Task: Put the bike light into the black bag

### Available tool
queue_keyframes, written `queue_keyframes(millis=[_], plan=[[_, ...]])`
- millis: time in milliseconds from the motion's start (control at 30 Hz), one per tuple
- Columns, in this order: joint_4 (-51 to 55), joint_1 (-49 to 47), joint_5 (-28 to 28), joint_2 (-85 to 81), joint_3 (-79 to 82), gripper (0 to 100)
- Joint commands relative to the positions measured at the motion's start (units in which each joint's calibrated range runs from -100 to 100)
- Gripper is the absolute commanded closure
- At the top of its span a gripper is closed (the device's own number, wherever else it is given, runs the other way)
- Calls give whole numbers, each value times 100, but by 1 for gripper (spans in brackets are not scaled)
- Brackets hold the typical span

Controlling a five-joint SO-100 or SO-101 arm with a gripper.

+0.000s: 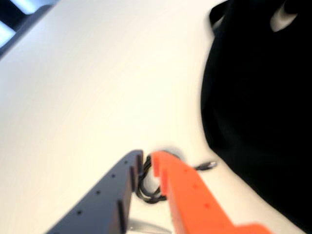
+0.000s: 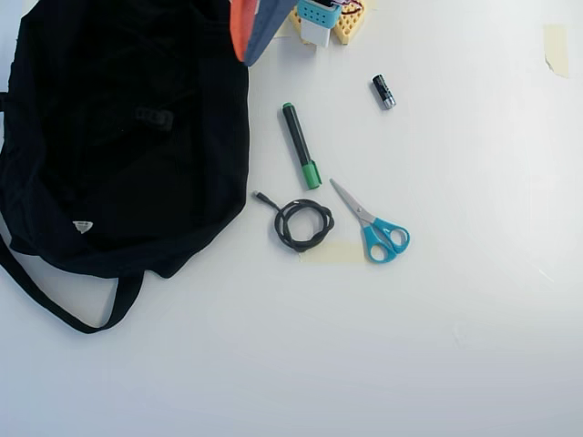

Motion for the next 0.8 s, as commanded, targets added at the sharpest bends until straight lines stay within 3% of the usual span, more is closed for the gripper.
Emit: queue_keyframes(millis=[0,233,533,767], plan=[[18,-716,-91,-1255,588,98],[-77,-955,109,-3272,2745,98],[-68,-1008,1488,-4724,4847,98],[-77,-1053,1593,-5621,6554,98]])
